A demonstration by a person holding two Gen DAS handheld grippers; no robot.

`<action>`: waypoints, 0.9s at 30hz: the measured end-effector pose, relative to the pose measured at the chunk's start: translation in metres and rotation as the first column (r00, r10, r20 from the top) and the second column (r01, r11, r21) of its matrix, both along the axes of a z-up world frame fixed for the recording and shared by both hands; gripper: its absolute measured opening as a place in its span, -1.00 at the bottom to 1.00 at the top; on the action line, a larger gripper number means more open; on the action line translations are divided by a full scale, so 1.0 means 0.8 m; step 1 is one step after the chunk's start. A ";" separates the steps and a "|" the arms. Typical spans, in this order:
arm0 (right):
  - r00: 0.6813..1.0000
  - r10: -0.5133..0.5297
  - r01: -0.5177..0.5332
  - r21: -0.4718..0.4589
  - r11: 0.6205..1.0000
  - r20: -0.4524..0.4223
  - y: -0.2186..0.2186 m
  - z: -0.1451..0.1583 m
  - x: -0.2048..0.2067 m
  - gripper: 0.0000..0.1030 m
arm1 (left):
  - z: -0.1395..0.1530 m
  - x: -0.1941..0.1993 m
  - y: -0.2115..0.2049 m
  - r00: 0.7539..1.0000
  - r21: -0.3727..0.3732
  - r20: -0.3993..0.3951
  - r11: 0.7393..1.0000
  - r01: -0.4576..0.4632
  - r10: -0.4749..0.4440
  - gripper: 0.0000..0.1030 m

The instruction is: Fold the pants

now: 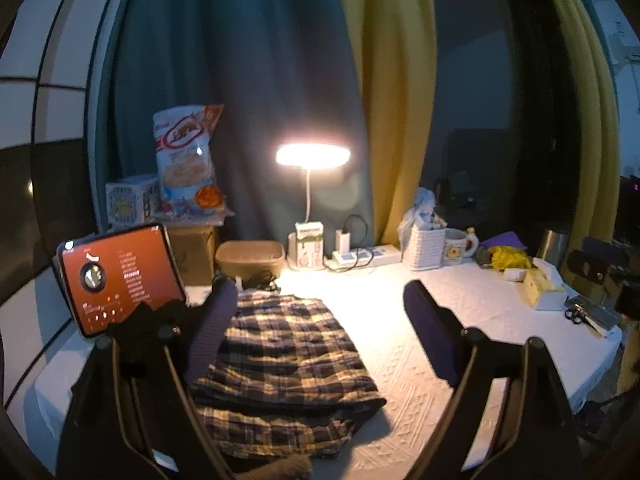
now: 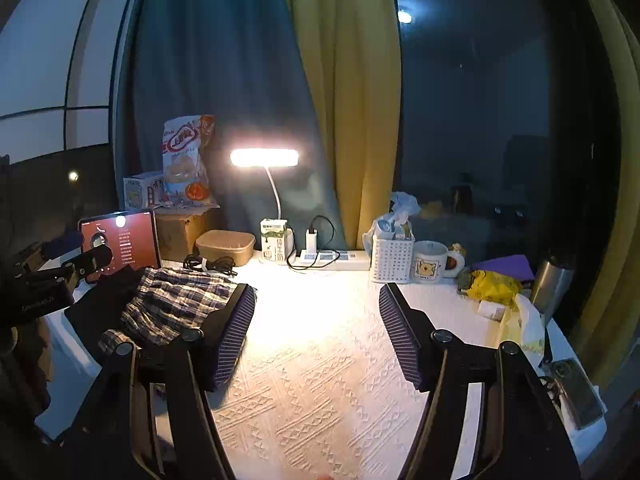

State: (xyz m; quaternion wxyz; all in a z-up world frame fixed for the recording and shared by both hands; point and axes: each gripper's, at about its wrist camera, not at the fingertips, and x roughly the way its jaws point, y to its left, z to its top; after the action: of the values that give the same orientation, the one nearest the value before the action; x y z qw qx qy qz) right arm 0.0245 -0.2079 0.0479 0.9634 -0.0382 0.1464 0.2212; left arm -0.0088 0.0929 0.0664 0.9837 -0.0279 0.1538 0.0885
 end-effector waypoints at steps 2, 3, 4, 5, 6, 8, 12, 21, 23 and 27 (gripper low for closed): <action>1.000 -0.011 0.011 0.000 1.000 -0.003 -0.002 -0.002 0.002 0.32 | -0.005 0.001 0.002 1.000 -0.012 -0.010 1.000 0.009 -0.009 0.67; 1.000 -0.018 0.018 0.000 1.000 -0.006 -0.003 -0.002 0.004 0.32 | -0.008 0.001 0.002 1.000 -0.016 -0.011 1.000 0.015 -0.015 0.67; 1.000 -0.022 0.022 0.000 1.000 -0.008 -0.004 -0.003 0.005 0.32 | -0.009 0.001 0.002 1.000 -0.019 -0.009 1.000 0.013 -0.014 0.67; 1.000 -0.025 0.025 -0.001 1.000 -0.010 -0.005 -0.004 0.006 0.32 | -0.011 0.000 0.002 1.000 -0.022 -0.011 1.000 0.010 -0.010 0.67; 0.999 -0.029 0.029 -0.003 1.000 -0.013 -0.006 -0.005 0.007 0.32 | -0.012 0.000 0.003 1.000 -0.026 -0.013 1.000 0.009 -0.010 0.67; 0.999 -0.034 0.034 -0.006 0.999 -0.019 -0.008 -0.006 0.009 0.32 | -0.013 0.000 0.006 1.000 -0.040 -0.023 0.999 -0.002 0.001 0.67; 0.999 -0.040 0.040 -0.009 0.999 -0.025 -0.010 -0.008 0.010 0.32 | -0.016 -0.003 0.009 1.000 -0.053 -0.026 0.998 -0.016 0.014 0.67; 0.999 -0.038 0.038 -0.011 0.999 -0.026 -0.009 -0.008 0.009 0.32 | -0.013 -0.008 0.006 1.000 -0.038 -0.012 0.999 -0.022 0.022 0.67; 0.999 -0.039 0.039 -0.011 0.999 -0.026 -0.009 -0.008 0.009 0.32 | -0.013 -0.008 0.006 1.000 -0.038 -0.014 0.999 -0.023 0.023 0.67; 0.999 -0.040 0.039 -0.010 0.999 -0.032 -0.009 -0.008 0.011 0.32 | -0.013 -0.008 0.006 1.000 -0.036 -0.016 0.999 -0.018 0.018 0.67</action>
State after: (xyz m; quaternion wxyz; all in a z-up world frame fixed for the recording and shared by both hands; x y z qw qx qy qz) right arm 0.0336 -0.2154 0.0414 0.9649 -0.0364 0.1639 0.2020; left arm -0.0150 0.0978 0.0558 0.9810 -0.0464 0.1628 0.0947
